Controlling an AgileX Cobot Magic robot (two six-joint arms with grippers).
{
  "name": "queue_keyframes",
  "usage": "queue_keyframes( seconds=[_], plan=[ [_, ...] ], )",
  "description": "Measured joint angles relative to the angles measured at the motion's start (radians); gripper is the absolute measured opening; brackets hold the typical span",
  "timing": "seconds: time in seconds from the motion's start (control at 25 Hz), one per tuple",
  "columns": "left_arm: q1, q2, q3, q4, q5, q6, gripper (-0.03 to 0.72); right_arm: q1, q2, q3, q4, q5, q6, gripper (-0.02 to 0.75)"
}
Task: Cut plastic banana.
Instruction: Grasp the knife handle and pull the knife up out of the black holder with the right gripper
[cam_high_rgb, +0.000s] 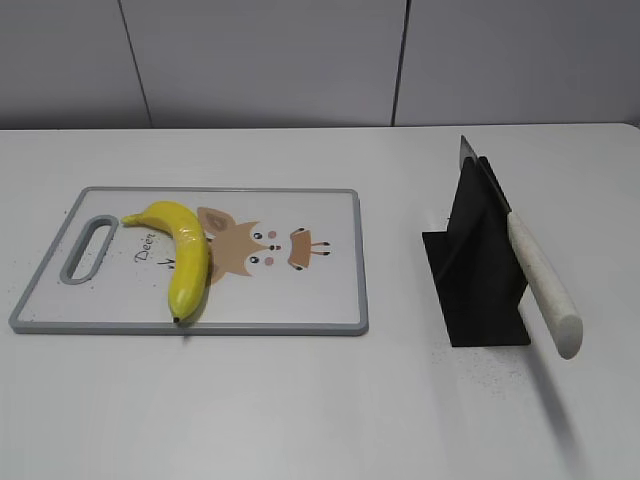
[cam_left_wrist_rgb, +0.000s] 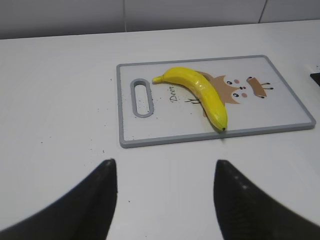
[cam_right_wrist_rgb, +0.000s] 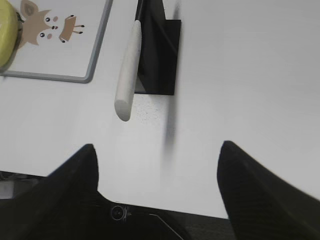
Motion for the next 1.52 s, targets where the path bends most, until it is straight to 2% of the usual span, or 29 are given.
queue_keyframes(
  seconds=[0.32, 0.56, 0.68, 0.92, 1.28, 1.52],
  plan=[
    [0.000, 0.000, 0.000, 0.000, 0.000, 0.000, 0.591, 0.000, 0.214, -0.028, 0.161, 0.003, 0.009, 0.578],
    [0.000, 0.000, 0.000, 0.000, 0.000, 0.000, 0.591, 0.001, 0.352, -0.032, 0.212, 0.005, 0.009, 0.578],
    [0.000, 0.000, 0.000, 0.000, 0.000, 0.000, 0.591, 0.029, 0.413, -0.051, 0.218, 0.005, 0.008, 0.577],
    [0.000, 0.000, 0.000, 0.000, 0.000, 0.000, 0.591, 0.146, 0.555, -0.158, 0.133, 0.006, 0.026, 0.575],
    [0.000, 0.000, 0.000, 0.000, 0.000, 0.000, 0.591, 0.297, 0.785, -0.238, 0.002, 0.004, 0.119, 0.481],
    [0.000, 0.000, 0.000, 0.000, 0.000, 0.000, 0.591, 0.320, 0.887, -0.238, -0.081, 0.004, 0.185, 0.475]
  ],
)
